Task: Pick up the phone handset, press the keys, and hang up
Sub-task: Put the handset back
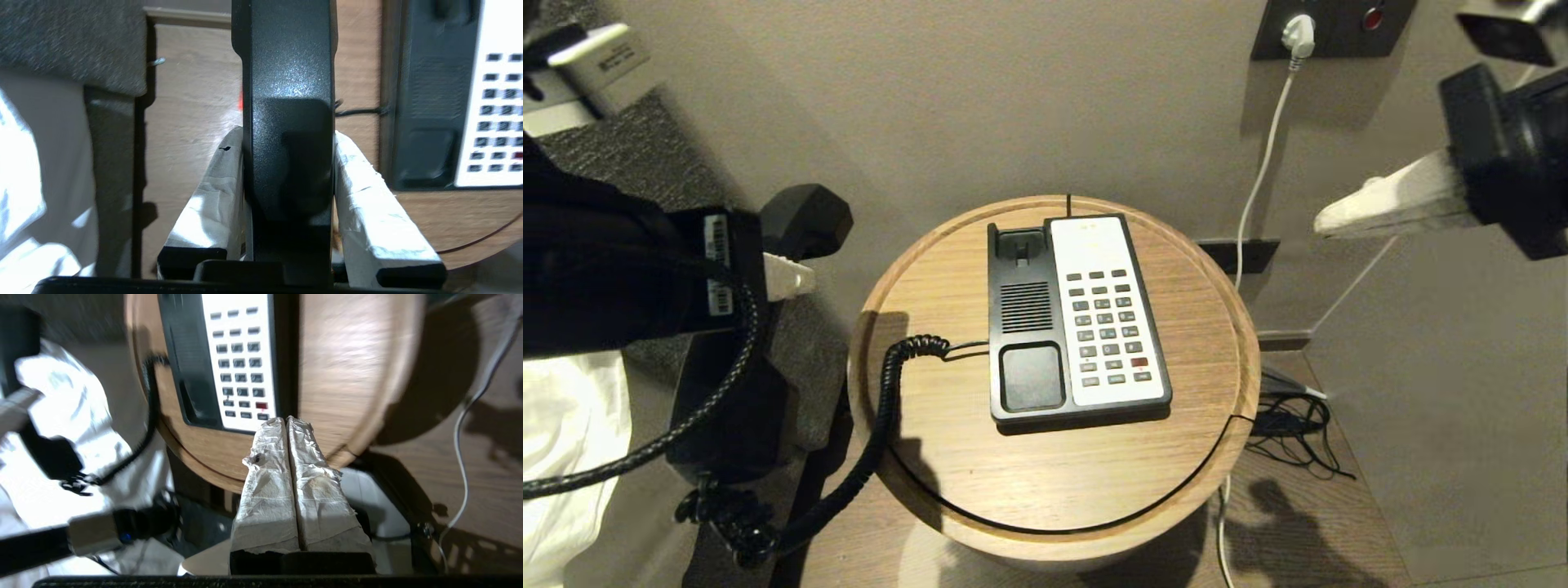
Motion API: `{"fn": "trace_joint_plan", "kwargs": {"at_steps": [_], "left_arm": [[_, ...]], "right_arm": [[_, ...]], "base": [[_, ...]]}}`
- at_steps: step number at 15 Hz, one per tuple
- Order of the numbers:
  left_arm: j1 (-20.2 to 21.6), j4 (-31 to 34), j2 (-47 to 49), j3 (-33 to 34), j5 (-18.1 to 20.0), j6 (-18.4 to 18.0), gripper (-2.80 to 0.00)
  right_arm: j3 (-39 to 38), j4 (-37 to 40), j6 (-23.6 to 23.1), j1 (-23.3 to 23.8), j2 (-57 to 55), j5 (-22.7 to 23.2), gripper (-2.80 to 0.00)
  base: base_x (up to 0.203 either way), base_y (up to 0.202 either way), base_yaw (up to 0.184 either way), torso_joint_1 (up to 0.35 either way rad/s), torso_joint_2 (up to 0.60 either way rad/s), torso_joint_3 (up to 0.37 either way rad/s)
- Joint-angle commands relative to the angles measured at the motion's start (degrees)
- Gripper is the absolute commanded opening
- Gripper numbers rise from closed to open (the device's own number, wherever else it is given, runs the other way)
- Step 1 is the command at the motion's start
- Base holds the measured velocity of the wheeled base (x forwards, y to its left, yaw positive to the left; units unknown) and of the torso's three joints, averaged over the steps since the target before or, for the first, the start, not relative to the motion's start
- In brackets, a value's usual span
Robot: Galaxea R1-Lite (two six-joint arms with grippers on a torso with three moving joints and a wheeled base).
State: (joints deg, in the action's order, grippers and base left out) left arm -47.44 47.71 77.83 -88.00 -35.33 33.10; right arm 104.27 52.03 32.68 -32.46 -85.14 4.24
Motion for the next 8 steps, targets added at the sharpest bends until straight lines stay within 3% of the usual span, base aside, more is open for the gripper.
{"fn": "trace_joint_plan", "kwargs": {"at_steps": [1,4,8], "left_arm": [[-0.98,0.20,4.33,-3.99,-0.52,0.56,-2.80],[-3.13,0.20,8.98,-9.12,-1.60,0.98,-2.80],[-8.16,0.28,13.43,-9.99,-5.00,1.04,-2.80]], "right_arm": [[-0.98,0.62,1.79,4.85,8.56,0.16,-2.80],[-1.59,1.43,7.07,10.85,16.13,0.61,-2.80],[-3.59,0.10,9.36,13.36,23.02,0.69,-2.80]], "base": [[0.000,0.000,0.000,0.000,0.00,0.000],[0.000,0.000,0.000,0.000,0.00,0.000],[0.000,0.000,0.000,0.000,0.00,0.000]]}}
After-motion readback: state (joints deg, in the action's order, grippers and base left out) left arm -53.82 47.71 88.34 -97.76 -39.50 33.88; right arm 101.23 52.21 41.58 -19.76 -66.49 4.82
